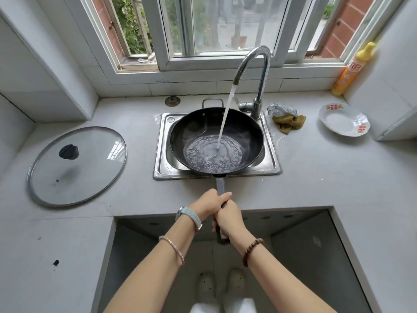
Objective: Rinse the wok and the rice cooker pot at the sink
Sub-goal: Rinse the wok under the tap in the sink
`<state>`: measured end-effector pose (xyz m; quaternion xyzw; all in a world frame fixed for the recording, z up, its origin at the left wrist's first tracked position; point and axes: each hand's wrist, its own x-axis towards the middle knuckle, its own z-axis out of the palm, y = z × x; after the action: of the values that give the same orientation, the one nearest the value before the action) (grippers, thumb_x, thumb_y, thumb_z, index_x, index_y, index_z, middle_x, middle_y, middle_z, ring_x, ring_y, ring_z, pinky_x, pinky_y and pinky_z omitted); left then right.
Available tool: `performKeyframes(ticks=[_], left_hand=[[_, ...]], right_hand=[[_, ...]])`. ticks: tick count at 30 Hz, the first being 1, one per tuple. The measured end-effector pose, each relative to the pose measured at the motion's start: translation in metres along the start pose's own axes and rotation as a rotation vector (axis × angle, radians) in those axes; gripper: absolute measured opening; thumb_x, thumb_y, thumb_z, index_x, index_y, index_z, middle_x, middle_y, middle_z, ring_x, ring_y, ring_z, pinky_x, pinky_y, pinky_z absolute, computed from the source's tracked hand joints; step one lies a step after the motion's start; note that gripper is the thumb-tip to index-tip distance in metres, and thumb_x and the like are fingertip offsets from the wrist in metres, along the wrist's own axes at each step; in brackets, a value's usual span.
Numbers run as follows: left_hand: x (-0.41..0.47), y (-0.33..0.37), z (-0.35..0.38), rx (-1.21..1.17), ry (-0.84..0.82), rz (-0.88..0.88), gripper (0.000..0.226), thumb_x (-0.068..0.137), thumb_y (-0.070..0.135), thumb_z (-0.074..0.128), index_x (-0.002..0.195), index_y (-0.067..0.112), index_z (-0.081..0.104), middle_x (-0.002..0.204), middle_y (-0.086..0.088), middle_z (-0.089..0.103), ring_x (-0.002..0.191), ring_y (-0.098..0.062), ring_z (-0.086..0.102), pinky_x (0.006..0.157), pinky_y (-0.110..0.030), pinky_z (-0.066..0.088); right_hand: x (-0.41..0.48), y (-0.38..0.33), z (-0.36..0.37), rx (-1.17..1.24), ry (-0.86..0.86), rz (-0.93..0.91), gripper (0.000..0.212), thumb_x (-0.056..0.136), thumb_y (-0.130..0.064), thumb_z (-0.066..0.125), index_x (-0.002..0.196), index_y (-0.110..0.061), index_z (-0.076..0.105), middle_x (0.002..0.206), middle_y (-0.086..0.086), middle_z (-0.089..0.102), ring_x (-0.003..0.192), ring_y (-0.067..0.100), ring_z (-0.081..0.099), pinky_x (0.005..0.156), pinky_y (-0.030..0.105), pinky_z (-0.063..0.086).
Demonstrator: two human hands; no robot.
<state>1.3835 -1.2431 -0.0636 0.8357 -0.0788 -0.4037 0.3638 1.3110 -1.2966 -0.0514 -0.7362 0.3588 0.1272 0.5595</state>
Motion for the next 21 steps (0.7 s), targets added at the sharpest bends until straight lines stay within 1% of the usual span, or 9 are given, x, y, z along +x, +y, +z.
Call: performKeyframes(ticks=[3,7,10,13,16,18,21], left_hand=[[-0.006,0.012,-0.009,-0.004,-0.016,-0.018,0.042,0.095,0.047,0.053,0.073,0.011,0.048,0.084,-0.009,0.057,0.076,-0.023,0.055,0.068,-0.03,0.04],[-0.021,0.015,-0.009,0.131,-0.055,-0.028,0.047,0.097,0.048,0.049,0.064,0.014,0.047,0.08,-0.008,0.056,0.076,-0.023,0.053,0.069,-0.029,0.038],[-0.029,0.012,-0.003,0.181,-0.073,-0.034,0.045,0.098,0.049,0.046,0.067,0.016,0.044,0.077,-0.001,0.054,0.081,-0.023,0.054,0.072,-0.029,0.038],[-0.031,0.003,0.006,0.223,-0.11,-0.031,0.045,0.098,0.049,0.046,0.067,0.016,0.044,0.073,0.001,0.051,0.081,-0.022,0.053,0.07,-0.03,0.038],[-0.03,-0.012,0.017,0.202,-0.17,-0.052,0.043,0.097,0.049,0.048,0.072,0.014,0.048,0.079,-0.003,0.055,0.076,-0.02,0.053,0.066,-0.029,0.039],[-0.029,-0.02,0.024,0.166,-0.172,-0.062,0.04,0.096,0.048,0.051,0.081,0.011,0.049,0.075,-0.002,0.053,0.07,-0.017,0.051,0.06,-0.027,0.037],[-0.029,-0.023,0.028,0.129,-0.152,-0.064,0.039,0.095,0.047,0.053,0.085,0.01,0.047,0.075,-0.002,0.051,0.067,-0.016,0.047,0.061,-0.028,0.036]], right_hand=[[-0.005,-0.012,-0.008,0.013,-0.033,0.009,0.019,0.088,-0.009,0.04,0.075,-0.006,0.052,0.048,0.005,0.052,0.031,0.015,0.05,0.035,0.018,0.035],[-0.022,-0.01,-0.011,0.033,-0.07,0.016,0.017,0.089,-0.01,0.041,0.079,-0.004,0.054,0.048,0.006,0.052,0.032,0.015,0.049,0.034,0.017,0.035],[-0.03,-0.001,-0.011,0.03,-0.088,-0.001,0.016,0.088,-0.008,0.042,0.081,-0.002,0.054,0.048,0.008,0.053,0.031,0.014,0.049,0.034,0.017,0.036],[-0.031,0.015,-0.007,0.041,-0.101,-0.007,0.013,0.089,-0.008,0.041,0.086,-0.004,0.053,0.052,0.01,0.054,0.032,0.013,0.049,0.035,0.019,0.038],[-0.031,0.035,0.001,0.015,-0.109,-0.017,0.012,0.089,-0.009,0.041,0.086,-0.008,0.053,0.051,0.008,0.054,0.035,0.014,0.051,0.037,0.021,0.04],[-0.032,0.044,0.003,0.009,-0.109,-0.028,0.012,0.089,-0.009,0.042,0.088,-0.009,0.054,0.051,0.007,0.055,0.036,0.015,0.051,0.038,0.022,0.041],[-0.034,0.047,0.003,0.02,-0.086,-0.025,0.009,0.088,-0.009,0.044,0.085,-0.01,0.052,0.052,0.007,0.055,0.035,0.015,0.05,0.038,0.023,0.042]])
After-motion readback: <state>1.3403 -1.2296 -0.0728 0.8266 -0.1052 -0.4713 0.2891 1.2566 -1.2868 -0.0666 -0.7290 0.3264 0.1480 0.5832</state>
